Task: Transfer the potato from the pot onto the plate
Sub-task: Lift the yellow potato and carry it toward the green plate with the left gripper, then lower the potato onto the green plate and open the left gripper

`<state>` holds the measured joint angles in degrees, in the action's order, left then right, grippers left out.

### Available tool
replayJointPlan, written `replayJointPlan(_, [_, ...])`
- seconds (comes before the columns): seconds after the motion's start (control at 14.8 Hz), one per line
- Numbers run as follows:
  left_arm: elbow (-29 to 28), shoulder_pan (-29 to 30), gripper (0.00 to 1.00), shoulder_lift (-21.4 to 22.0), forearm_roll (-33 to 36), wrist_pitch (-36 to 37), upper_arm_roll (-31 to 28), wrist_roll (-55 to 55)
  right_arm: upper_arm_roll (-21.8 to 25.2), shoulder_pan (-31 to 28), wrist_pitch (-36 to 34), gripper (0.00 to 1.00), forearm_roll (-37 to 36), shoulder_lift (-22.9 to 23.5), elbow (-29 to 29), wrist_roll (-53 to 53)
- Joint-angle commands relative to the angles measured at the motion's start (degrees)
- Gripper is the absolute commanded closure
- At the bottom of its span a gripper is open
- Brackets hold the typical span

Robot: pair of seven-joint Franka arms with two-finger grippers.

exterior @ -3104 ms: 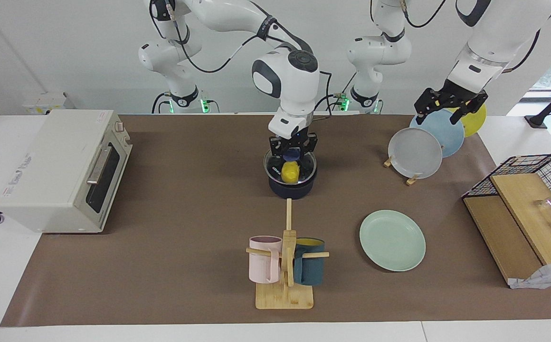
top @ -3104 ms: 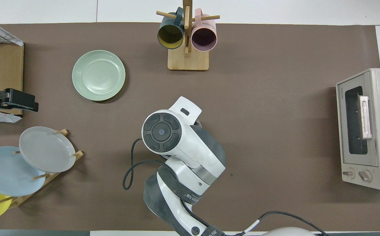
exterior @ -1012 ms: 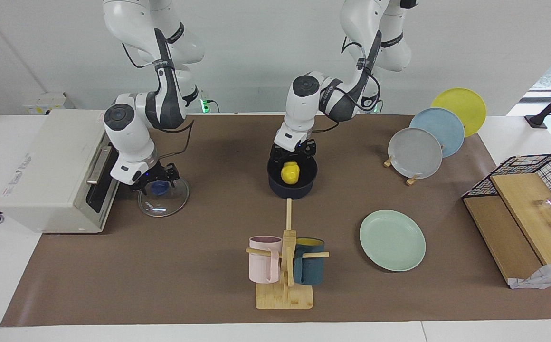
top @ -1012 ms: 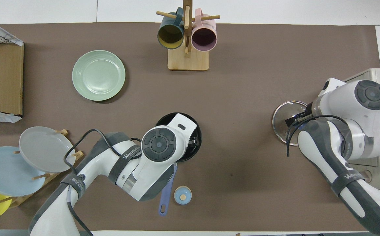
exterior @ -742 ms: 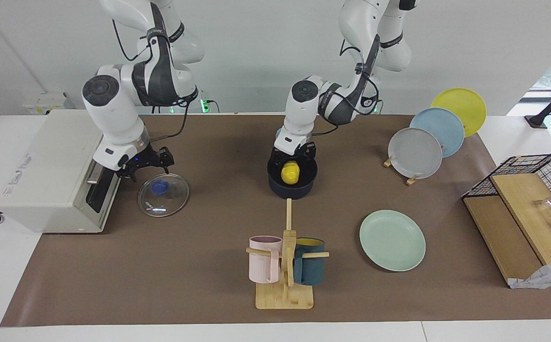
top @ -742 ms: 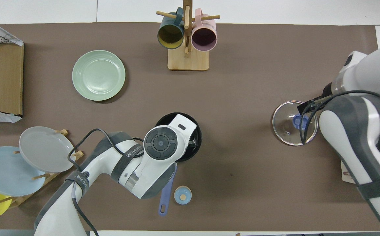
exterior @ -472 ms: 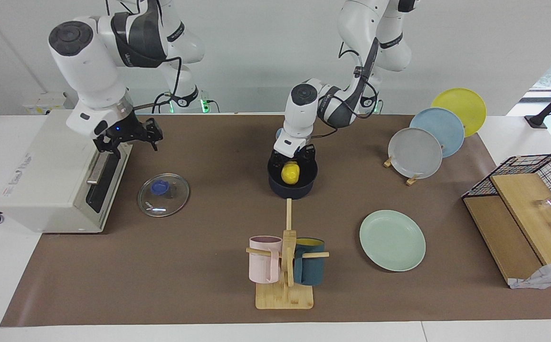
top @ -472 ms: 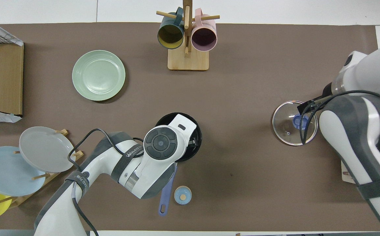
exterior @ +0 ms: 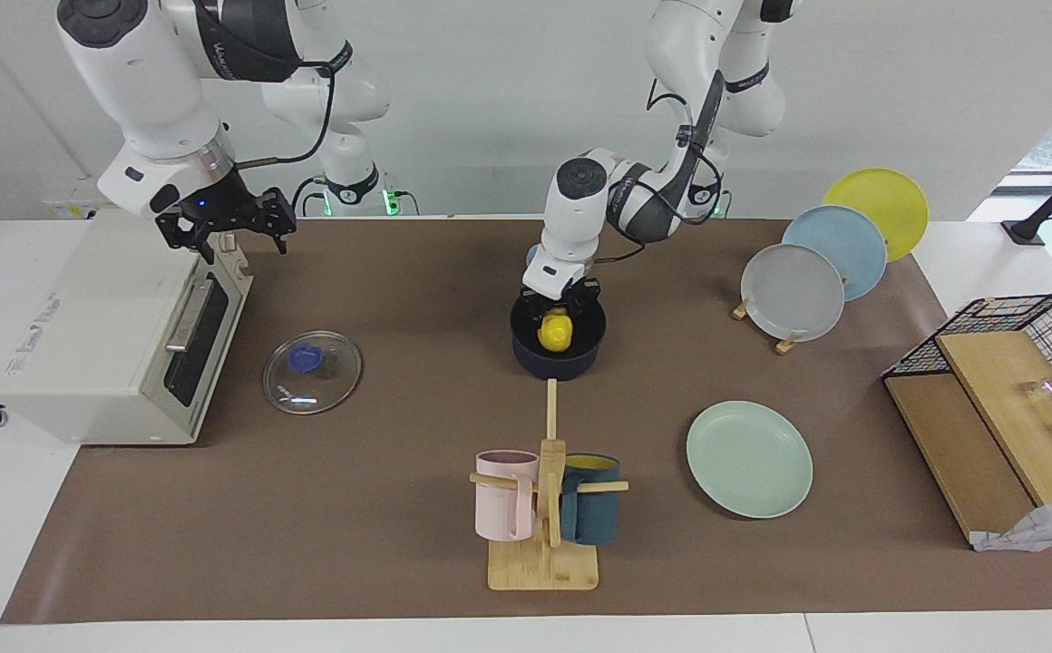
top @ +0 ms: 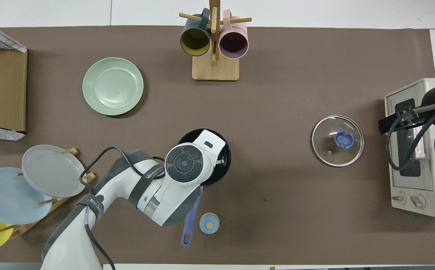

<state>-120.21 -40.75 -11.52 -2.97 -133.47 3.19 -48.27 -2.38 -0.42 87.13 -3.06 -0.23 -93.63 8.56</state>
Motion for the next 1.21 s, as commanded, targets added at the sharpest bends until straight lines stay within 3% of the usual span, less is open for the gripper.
replayJointPlan(0.0, [-0.7,-0.4,1.0,-0.5,-0.8,-0.9,-0.7,1.1,-0.2,-1.7,-0.9,0.0,0.2,0.1,0.1,-0.7])
replayJointPlan(0.27, [1.5,0.7,1.0,0.6,-0.8,2.7,-1.0,0.6,-0.3,-0.4,-2.1,0.0,-0.5,0.4,0.2,-2.1])
replayJointPlan(0.47, [10.1,1.9,1.0,1.8,-2.2,13.9,-1.3,0.5,1.4,2.3,-2.8,0.0,-1.2,0.8,1.6,-2.6])
replayJointPlan(0.67, [21.6,7.2,1.0,1.9,-2.9,26.0,-1.3,1.6,3.3,3.3,-2.3,0.0,-0.6,0.8,1.5,-2.8])
replayJointPlan(0.94, [37.6,21.7,1.0,-5.5,-4.1,36.2,-0.9,15.0,3.0,3.5,-2.1,0.0,-0.9,0.5,1.5,-4.4])
replayJointPlan(1.15, [41.3,29.5,1.0,-10.5,-3.7,34.9,-1.1,26.5,3.2,2.9,-2.7,0.0,-0.6,0.2,1.5,-4.8])
